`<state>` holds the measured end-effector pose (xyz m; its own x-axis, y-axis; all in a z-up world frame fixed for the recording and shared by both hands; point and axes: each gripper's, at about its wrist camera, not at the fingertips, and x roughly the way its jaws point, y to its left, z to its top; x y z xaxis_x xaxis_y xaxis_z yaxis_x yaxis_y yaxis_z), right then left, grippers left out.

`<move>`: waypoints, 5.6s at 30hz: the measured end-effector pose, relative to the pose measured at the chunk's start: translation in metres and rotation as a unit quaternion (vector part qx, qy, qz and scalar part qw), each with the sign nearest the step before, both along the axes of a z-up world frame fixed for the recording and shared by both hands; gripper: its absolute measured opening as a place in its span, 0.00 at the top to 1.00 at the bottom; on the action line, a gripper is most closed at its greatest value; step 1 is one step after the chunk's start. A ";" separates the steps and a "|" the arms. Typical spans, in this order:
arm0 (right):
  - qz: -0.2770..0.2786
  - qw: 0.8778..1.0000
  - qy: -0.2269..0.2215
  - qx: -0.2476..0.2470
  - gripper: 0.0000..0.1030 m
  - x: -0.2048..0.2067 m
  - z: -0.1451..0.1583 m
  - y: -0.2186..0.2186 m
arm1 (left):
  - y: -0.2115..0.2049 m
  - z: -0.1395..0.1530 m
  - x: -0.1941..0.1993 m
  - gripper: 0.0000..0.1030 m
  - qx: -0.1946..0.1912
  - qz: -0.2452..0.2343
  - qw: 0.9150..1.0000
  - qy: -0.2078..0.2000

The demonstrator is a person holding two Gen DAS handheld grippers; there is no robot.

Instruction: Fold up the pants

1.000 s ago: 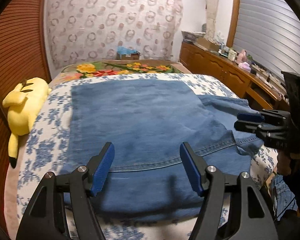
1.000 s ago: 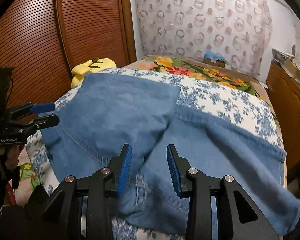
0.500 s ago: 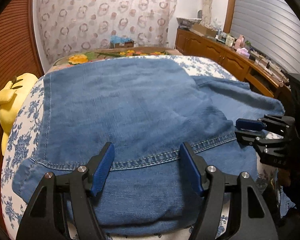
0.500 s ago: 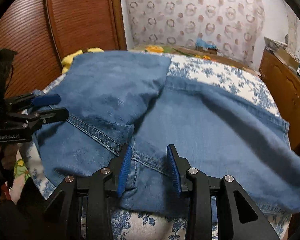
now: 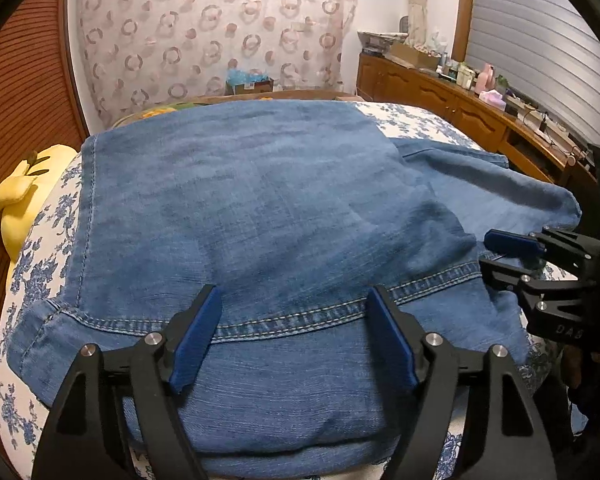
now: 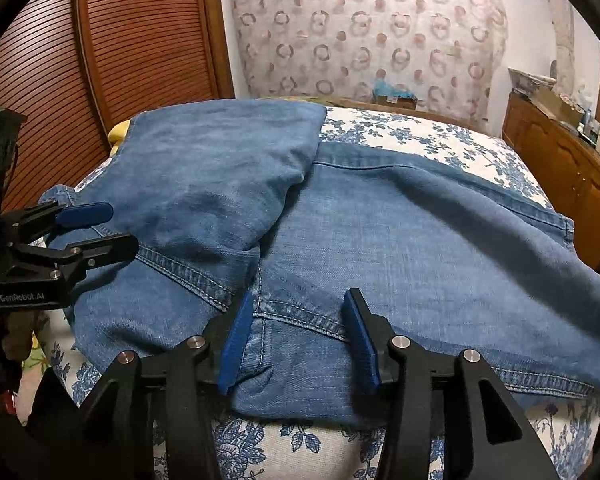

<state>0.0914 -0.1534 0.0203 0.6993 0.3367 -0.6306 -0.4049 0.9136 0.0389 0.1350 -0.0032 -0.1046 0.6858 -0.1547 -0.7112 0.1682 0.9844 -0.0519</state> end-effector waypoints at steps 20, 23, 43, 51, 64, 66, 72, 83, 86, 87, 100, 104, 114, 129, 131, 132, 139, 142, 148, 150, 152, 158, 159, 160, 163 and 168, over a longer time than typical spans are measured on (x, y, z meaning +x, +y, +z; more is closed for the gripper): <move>-0.094 0.994 -0.036 0.039 0.51 -0.050 0.027 -0.127 | -0.022 0.020 -0.005 0.26 -0.040 -0.035 0.999 -0.013; -0.152 0.987 -0.047 0.038 0.51 -0.061 0.028 -0.171 | -0.033 0.025 -0.006 0.26 -0.043 -0.045 0.998 -0.015; -0.195 0.977 0.012 0.081 0.69 -0.005 -0.012 -0.250 | -0.053 0.035 -0.008 0.26 -0.038 -0.068 0.997 -0.016; -0.135 0.986 -0.044 0.090 0.90 0.004 0.026 -0.235 | -0.038 0.038 -0.012 0.26 -0.046 -0.052 0.997 -0.021; 0.094 0.985 -0.135 0.061 0.91 0.026 0.120 -0.081 | 0.015 0.056 -0.033 0.26 -0.060 -0.002 0.997 -0.052; 0.122 0.982 -0.133 0.053 0.90 0.033 0.120 -0.062 | 0.026 0.057 -0.036 0.26 -0.062 0.009 0.997 -0.054; 0.145 0.985 -0.097 0.015 0.74 0.060 0.102 -0.044 | 0.042 0.053 -0.038 0.26 -0.068 0.025 0.996 -0.050; 0.092 0.993 -0.079 0.012 0.68 0.057 0.087 -0.067 | 0.038 0.044 -0.027 0.26 -0.073 0.015 0.996 -0.043; 0.078 0.995 -0.066 0.017 0.66 0.034 0.075 -0.040 | 0.038 0.040 -0.024 0.26 -0.069 0.017 0.997 -0.039; 0.075 0.995 -0.061 0.020 0.65 0.032 0.074 -0.039 | 0.038 0.040 -0.024 0.26 -0.069 0.018 0.997 -0.038; 0.058 0.998 0.010 0.031 0.61 0.040 0.039 -0.021 | 0.054 0.028 -0.021 0.26 -0.059 0.042 0.997 -0.034; 0.055 0.997 0.024 0.040 0.61 0.039 0.037 -0.017 | 0.052 0.027 -0.018 0.37 -0.061 0.028 0.997 -0.033; 0.050 0.996 0.051 0.058 0.61 0.047 0.019 -0.017 | 0.044 0.017 -0.013 0.70 -0.045 0.009 0.999 -0.023; 0.105 0.989 -0.076 0.067 0.97 0.060 0.119 -0.015 | 0.038 0.077 -0.039 0.84 -0.069 -0.029 0.993 -0.094; 0.111 0.988 -0.095 0.059 0.97 0.066 0.139 -0.007 | 0.038 0.089 -0.044 0.84 -0.079 -0.033 0.991 -0.105; 0.114 0.987 -0.101 0.057 0.97 0.068 0.146 -0.003 | 0.039 0.096 -0.046 0.84 -0.083 -0.036 0.990 -0.111; 0.143 0.984 -0.101 0.034 0.97 0.093 0.158 0.038 | 0.056 0.113 -0.050 0.84 -0.077 -0.008 0.990 -0.122; 0.156 0.985 -0.074 0.023 0.97 0.113 0.147 0.059 | 0.066 0.105 -0.052 0.84 -0.083 0.000 0.990 -0.115; 0.173 0.984 -0.045 0.001 0.97 0.135 0.137 0.095 | 0.084 0.080 -0.053 0.91 -0.087 0.023 0.992 -0.092; 0.178 0.983 -0.036 -0.004 0.97 0.144 0.135 0.107 | 0.090 0.074 -0.055 0.92 -0.090 0.028 0.992 -0.088; 0.185 0.982 -0.029 -0.008 0.97 0.149 0.131 0.119 | 0.096 0.067 -0.058 0.94 -0.089 0.034 0.992 -0.082; 0.201 0.979 -0.015 -0.028 0.97 0.168 0.119 0.158 | 0.113 0.046 -0.056 0.95 -0.094 0.052 0.992 -0.060; 0.201 0.979 -0.013 -0.033 0.97 0.171 0.117 0.162 | 0.115 0.043 -0.055 0.95 -0.094 0.054 0.992 -0.057; 0.201 0.979 -0.010 -0.040 0.97 0.175 0.114 0.167 | 0.116 0.041 -0.055 0.95 -0.095 0.055 0.992 -0.055; 0.199 0.979 -0.003 -0.052 0.97 0.187 0.107 0.181 | 0.120 0.038 -0.057 0.95 -0.092 0.061 0.992 -0.055; 0.182 0.982 0.010 -0.052 0.94 0.200 0.103 0.190 | 0.125 0.038 -0.055 0.88 -0.079 0.075 0.993 -0.048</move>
<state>0.2910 0.0369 0.1233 0.5316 0.4951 -0.6873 -0.7059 0.7073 -0.0365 0.0805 0.1217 -0.0668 0.7733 -0.1500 -0.6160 0.0313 0.9795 -0.1992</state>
